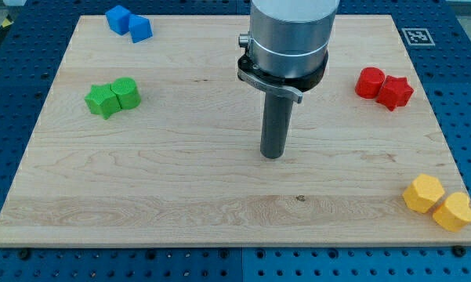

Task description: Move the yellow heart along with yellow hexagon a bit up

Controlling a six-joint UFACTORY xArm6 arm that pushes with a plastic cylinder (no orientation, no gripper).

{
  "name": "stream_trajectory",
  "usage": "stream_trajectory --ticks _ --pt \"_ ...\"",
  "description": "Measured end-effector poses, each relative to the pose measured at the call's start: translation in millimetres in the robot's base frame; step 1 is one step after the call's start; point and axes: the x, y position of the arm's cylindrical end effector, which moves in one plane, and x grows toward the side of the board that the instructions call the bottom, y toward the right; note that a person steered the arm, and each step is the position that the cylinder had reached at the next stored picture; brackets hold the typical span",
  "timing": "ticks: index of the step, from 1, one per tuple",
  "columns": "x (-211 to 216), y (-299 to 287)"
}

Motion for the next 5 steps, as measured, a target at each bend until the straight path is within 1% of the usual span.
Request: stream_trajectory --ticks 3,4,5 --pt "0.0 0.0" --pt "0.0 14.6" --pt "0.0 57.3"
